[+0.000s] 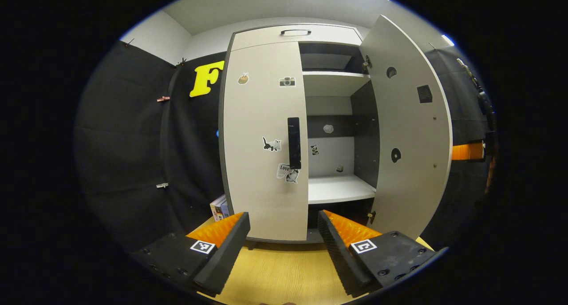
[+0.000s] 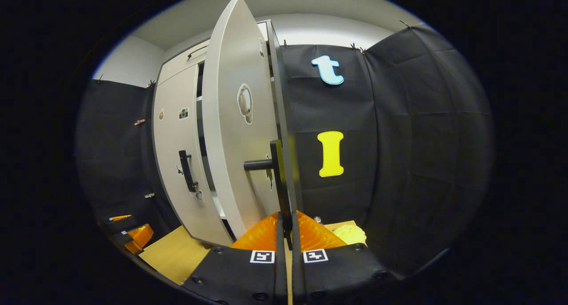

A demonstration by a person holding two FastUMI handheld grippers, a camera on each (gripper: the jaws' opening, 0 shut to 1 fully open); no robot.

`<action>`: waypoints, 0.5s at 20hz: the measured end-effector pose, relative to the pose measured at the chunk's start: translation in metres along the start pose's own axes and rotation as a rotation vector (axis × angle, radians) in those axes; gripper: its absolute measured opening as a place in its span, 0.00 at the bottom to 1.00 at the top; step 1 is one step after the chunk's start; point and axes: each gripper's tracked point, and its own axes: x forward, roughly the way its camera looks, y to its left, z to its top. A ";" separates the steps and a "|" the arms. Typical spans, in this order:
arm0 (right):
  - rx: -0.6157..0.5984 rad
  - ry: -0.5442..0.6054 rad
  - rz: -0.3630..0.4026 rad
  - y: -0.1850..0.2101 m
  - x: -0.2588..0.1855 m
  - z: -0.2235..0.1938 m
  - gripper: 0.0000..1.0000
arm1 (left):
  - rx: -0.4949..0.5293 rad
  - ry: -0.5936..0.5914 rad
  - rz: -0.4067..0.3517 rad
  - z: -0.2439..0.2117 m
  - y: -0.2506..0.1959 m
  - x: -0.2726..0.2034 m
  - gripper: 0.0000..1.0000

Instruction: Open the right door of the double-door shoe cabinet with the right hand, and open the left door with the left hand.

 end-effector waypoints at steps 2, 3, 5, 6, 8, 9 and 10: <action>0.017 0.002 -0.015 -0.001 -0.010 -0.004 0.07 | 0.007 0.001 -0.017 0.004 0.001 0.002 0.95; 0.030 -0.005 -0.023 0.000 -0.016 -0.005 0.07 | 0.006 0.004 -0.026 0.004 0.000 0.006 0.95; 0.039 -0.003 -0.048 0.001 -0.032 -0.012 0.07 | -0.024 0.022 -0.054 0.007 -0.001 0.014 0.94; 0.035 0.002 -0.060 0.002 -0.038 -0.017 0.07 | -0.036 0.017 -0.069 0.012 -0.002 0.022 0.95; 0.047 0.025 -0.081 0.009 -0.057 -0.028 0.07 | -0.039 0.012 -0.079 0.020 0.002 0.040 0.95; 0.058 0.041 -0.092 0.014 -0.060 -0.036 0.11 | -0.044 0.017 -0.085 0.022 0.004 0.051 0.95; 0.061 0.054 -0.098 0.019 -0.067 -0.043 0.14 | -0.053 0.021 -0.091 0.025 0.005 0.062 0.95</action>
